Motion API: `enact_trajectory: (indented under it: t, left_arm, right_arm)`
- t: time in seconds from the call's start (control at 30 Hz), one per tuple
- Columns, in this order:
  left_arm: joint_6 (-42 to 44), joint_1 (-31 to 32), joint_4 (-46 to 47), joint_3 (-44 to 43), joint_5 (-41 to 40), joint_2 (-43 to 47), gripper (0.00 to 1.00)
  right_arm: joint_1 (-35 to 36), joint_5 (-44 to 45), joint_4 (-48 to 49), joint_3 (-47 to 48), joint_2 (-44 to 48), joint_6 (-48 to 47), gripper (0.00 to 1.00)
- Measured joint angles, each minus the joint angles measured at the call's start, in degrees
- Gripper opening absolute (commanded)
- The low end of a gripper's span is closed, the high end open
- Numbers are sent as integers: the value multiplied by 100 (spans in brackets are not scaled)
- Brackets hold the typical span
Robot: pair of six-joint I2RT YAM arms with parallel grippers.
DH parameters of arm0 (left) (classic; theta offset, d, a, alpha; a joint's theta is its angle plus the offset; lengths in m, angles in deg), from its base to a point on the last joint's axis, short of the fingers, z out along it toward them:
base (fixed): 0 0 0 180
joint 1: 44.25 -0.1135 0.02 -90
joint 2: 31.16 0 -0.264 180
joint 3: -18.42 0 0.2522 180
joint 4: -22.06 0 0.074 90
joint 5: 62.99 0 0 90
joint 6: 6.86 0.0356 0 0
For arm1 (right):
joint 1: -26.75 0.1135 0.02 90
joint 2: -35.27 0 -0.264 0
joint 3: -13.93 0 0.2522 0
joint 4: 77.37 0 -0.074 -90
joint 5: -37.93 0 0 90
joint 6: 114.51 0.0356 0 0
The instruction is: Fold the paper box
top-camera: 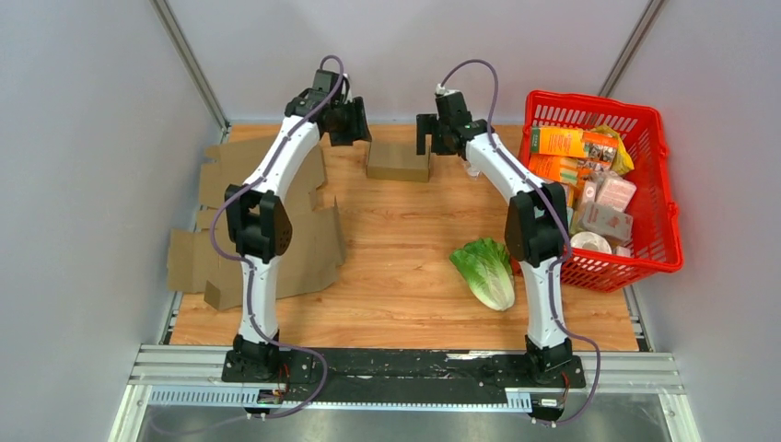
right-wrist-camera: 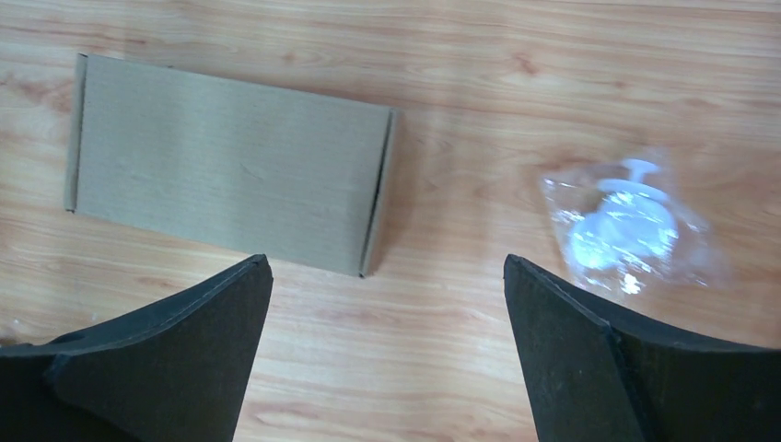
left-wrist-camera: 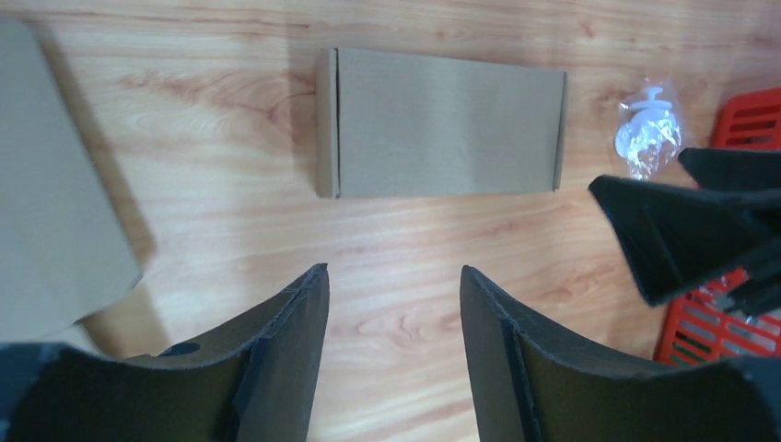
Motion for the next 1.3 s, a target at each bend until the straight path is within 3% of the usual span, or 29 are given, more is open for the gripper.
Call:
enact_trajectory:
  t: [0.1,0.23,0.43,0.6,0.87,0.93,1.1,1.3]
  left_arm:
    - [94,35,-72,511,-155,664,60]
    - [83,52,256,3338,-428,2804,61]
    - [92,57,103,5910,-890,5836,64]
    - [90,52,-498,6631,-1095,7689,64]
    - [-72,52,-986,7248,-1069,8664,61]
    - [-114,52,-1080,7298,-1003,8651,61]
    - [-223,52,-1095,7420,-920,8537,61]
    - [-350,48,-852,7444,-656,8113,61]
  right_arm:
    - [55,291,-426,94,227,-122,100]
    - [356,756,-737,-632,1117,-52,100]
    - [1928,87,-127,-2520,2765,870,100]
    - [3187,-313,503,-2859,2557,1661,100]
    - [3720,24,881,-2586,1202,2225,82]
    - [3681,328,817,-2549,1003,2138,66]
    - [3565,638,761,-2046,560,1687,43]
    - [3471,678,761,-1770,341,1139,5]
